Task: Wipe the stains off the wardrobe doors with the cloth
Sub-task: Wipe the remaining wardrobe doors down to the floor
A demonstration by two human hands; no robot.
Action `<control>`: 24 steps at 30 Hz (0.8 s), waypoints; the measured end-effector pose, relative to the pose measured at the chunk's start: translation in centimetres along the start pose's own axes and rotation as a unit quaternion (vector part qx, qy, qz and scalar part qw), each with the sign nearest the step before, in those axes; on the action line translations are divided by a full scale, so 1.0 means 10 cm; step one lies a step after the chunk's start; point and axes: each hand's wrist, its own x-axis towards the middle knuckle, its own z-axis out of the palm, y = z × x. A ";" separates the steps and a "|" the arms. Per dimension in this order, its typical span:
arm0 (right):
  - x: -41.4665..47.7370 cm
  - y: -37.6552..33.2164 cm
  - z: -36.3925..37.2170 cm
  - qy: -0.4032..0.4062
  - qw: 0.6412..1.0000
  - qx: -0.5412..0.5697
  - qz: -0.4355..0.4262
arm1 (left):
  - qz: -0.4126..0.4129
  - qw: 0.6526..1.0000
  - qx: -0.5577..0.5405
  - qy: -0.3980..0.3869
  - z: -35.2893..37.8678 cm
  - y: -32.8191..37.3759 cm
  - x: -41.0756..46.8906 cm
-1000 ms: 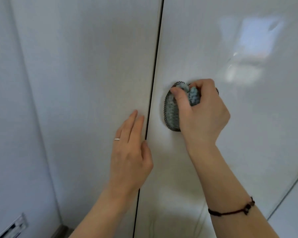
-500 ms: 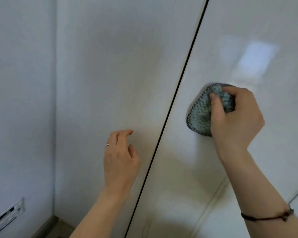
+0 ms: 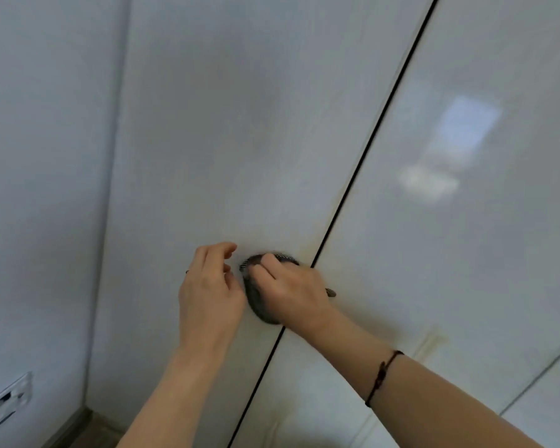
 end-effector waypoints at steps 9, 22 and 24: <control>1.02 0.90 -0.75 0.302 0.922 -0.091 0.227 | -0.019 0.999 -0.033 0.008 -0.07 -0.18 -0.18; -0.48 -0.51 0.17 0.056 0.902 0.254 0.345 | 0.034 0.978 -0.178 -0.104 0.24 -0.23 -0.56; -0.58 -0.48 0.08 0.056 0.880 0.304 0.360 | 0.071 0.981 -0.151 -0.099 0.31 -0.21 -0.59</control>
